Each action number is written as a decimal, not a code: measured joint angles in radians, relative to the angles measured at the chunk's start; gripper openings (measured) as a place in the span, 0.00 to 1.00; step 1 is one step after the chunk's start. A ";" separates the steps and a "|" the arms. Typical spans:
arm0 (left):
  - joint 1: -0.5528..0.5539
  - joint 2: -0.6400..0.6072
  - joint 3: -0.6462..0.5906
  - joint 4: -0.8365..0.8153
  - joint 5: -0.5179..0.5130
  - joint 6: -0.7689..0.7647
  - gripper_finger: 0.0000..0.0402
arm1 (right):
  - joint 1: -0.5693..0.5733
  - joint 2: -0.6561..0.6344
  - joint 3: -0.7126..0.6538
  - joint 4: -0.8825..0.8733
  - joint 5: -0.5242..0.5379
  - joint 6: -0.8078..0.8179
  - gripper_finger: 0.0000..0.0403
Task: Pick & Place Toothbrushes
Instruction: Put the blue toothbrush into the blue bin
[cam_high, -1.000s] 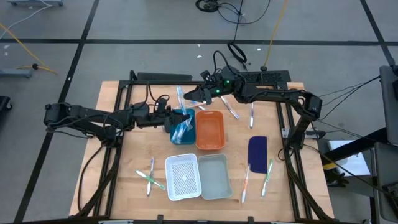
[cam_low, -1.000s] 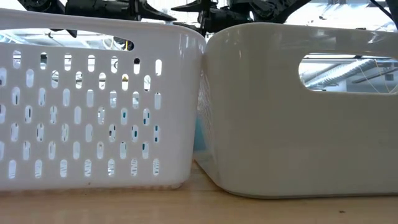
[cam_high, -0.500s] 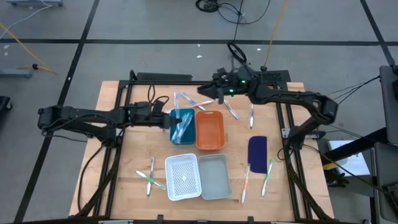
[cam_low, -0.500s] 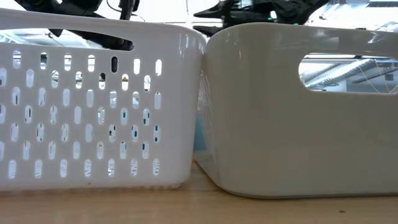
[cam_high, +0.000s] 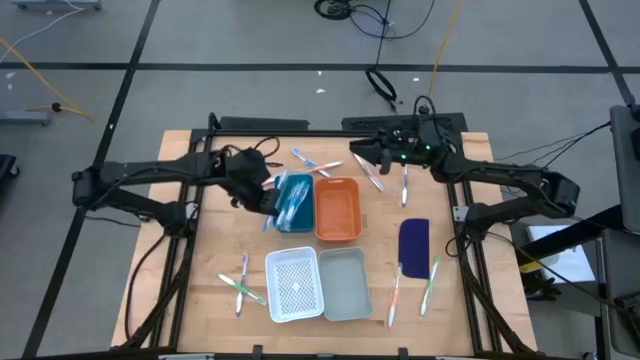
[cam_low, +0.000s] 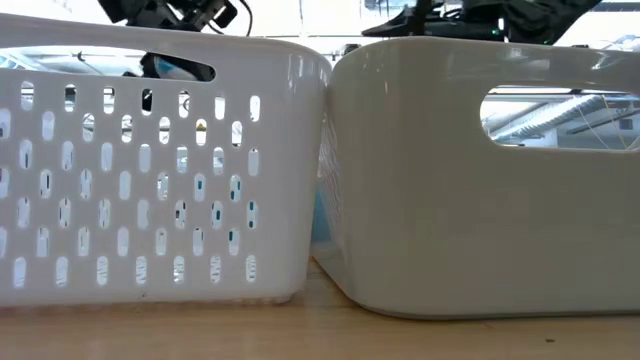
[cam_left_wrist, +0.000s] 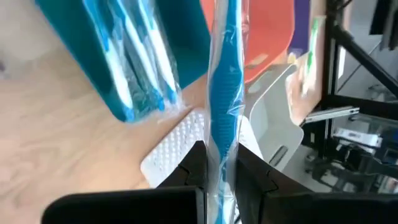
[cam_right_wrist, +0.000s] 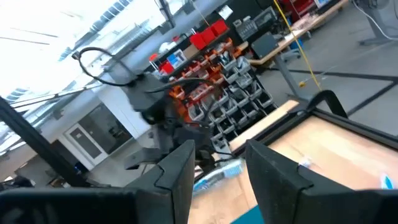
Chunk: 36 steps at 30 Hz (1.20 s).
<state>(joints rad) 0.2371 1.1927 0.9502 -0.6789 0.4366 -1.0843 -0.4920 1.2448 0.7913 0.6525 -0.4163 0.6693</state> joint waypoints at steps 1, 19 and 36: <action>0.011 0.018 0.016 -0.017 0.030 0.005 0.08 | 0.000 -0.010 -0.007 0.004 0.000 0.001 0.33; 0.190 0.319 0.076 -0.104 0.460 0.108 0.08 | 0.002 -0.102 -0.074 0.002 -0.007 -0.046 0.33; 0.340 0.470 0.076 -0.117 0.532 0.157 0.08 | 0.002 -0.107 -0.076 0.010 -0.035 -0.053 0.33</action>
<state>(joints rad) 0.5775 1.6628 1.0264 -0.7956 0.9689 -0.9269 -0.4896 1.1381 0.7151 0.6622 -0.4511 0.6159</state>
